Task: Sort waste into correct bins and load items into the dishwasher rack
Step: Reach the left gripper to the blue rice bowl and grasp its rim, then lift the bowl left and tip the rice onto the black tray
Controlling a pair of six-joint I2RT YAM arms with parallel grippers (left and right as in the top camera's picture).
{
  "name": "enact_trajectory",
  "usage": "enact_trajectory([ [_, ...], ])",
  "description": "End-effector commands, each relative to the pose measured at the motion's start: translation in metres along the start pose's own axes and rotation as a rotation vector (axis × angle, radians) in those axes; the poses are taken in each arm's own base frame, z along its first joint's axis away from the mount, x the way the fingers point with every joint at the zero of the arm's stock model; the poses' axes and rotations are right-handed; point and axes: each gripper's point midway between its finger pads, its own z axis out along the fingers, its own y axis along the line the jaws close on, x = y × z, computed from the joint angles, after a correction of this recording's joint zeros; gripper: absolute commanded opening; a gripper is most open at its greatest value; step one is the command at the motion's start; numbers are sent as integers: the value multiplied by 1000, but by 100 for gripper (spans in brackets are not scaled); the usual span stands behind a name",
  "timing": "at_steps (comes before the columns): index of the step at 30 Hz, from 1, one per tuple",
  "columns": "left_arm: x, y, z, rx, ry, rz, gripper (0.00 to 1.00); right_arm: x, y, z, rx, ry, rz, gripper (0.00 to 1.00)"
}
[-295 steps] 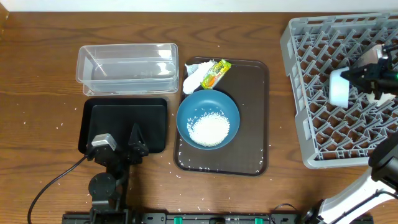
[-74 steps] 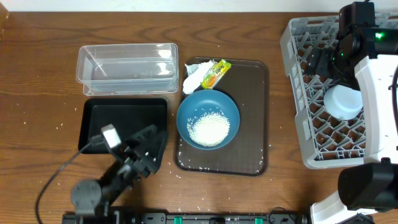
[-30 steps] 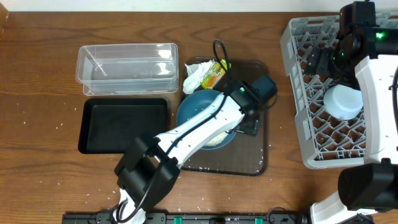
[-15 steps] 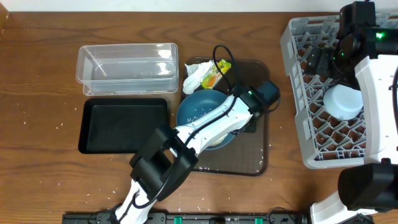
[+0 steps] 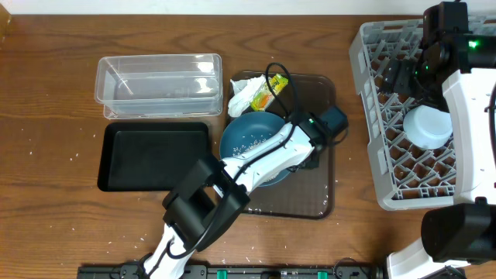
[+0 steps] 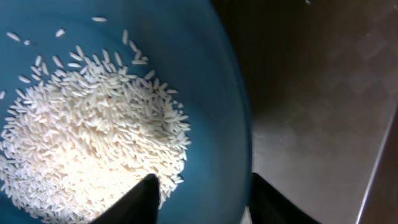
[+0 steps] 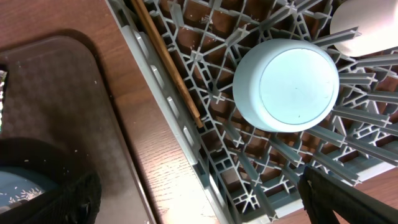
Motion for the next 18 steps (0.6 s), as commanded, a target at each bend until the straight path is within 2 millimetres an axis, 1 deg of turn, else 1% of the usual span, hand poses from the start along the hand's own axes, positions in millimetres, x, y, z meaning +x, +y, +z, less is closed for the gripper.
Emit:
enact_trajectory([
  [1,7,-3,3,-4,7,15,38,-3,-3,-12,-8,-34,22,99],
  [3,8,-4,3,-4,7,18,34,-3,-2,-12,-8,-34,22,99],
  [6,9,-2,0,-10,13,20,24,-3,-2,-12,-8,-34,22,99],
  [9,9,0,-8,-7,11,21,11,-3,-2,-12,-8,-34,22,99],
  [11,7,0,-16,4,1,19,7,-3,-2,-12,-8,-34,22,99],
  [18,1,4,-63,69,-59,7,6,-3,-2,-12,-8,-34,22,99],
])
